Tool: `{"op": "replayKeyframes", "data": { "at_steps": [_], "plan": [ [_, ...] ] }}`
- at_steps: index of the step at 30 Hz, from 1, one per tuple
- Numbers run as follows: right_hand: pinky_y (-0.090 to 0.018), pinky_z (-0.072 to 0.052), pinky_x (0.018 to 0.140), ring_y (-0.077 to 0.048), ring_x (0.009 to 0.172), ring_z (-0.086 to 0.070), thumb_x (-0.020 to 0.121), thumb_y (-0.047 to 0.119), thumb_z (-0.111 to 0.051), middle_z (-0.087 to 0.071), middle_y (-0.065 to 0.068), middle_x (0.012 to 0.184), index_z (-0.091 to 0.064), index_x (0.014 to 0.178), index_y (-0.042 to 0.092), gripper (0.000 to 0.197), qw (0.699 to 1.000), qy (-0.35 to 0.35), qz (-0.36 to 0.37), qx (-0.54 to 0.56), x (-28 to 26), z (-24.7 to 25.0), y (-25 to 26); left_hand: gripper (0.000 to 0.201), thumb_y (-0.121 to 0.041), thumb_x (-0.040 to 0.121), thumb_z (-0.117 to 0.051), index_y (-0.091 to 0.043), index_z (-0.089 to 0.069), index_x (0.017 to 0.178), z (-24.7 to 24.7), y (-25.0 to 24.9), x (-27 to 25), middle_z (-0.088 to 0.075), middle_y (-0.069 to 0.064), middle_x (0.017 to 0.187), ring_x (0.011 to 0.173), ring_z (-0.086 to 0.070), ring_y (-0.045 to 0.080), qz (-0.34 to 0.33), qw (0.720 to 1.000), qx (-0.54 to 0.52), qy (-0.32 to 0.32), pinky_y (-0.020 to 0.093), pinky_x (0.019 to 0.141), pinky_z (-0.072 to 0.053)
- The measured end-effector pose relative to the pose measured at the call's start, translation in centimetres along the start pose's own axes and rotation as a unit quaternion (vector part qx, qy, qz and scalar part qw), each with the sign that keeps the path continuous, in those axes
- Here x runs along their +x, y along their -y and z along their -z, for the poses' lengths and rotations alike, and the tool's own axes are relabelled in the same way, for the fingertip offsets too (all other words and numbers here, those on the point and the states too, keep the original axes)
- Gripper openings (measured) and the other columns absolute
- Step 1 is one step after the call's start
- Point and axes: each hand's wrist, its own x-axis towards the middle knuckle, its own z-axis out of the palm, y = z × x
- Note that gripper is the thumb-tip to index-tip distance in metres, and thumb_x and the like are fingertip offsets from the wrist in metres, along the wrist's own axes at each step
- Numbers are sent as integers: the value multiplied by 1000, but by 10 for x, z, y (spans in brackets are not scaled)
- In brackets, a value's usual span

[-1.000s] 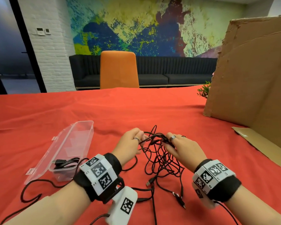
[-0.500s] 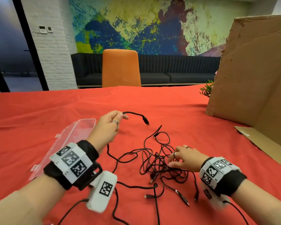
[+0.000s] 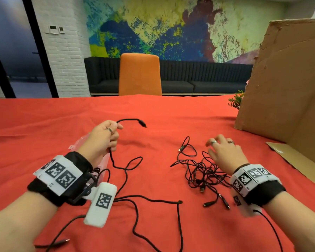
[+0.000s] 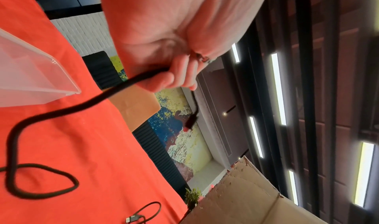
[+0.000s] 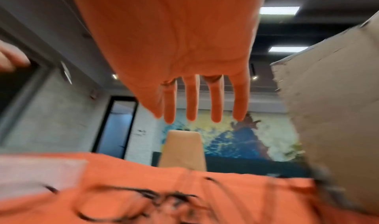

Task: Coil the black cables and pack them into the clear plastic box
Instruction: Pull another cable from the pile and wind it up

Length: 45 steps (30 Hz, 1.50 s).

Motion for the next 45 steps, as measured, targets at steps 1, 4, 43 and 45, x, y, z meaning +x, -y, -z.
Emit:
{"op": "replayKeyframes", "data": {
  "at_steps": [1,4,43,45],
  "plan": [
    [-43,-40,95,-27,119,-42,95,36,-39,-44,-2,123,-50,118,27,27,999,19,29,25,-2,2,12,29,-15,101,-32,-13,-50,79,-1,3,-2,-34,-9,44,33,-27,4,14,1000,22,9,15,38,-31],
    [-32,-36,102,-20,120,-47,92,38,-50,-53,-3,122,-57,115,24,28,973,93,115,178,-12,9,52,29,-11,100,-34,-10,-51,76,1,11,-10,-49,0,58,46,-47,10,31,989,132,66,21,51,-44],
    [-24,-37,64,-7,62,-51,96,33,-41,-58,5,69,-54,85,19,22,919,114,90,366,-27,-19,87,39,-32,100,-33,-16,-36,65,-65,54,35,-39,3,58,30,-45,11,251,842,356,319,21,40,-45],
    [-31,-41,77,-17,84,-56,95,37,-41,-63,-1,87,-57,87,22,24,948,45,76,306,-8,-7,65,38,-28,101,-31,-16,-36,64,-70,43,62,-39,3,60,29,-44,12,254,873,330,255,26,46,-47]
  ]
}}
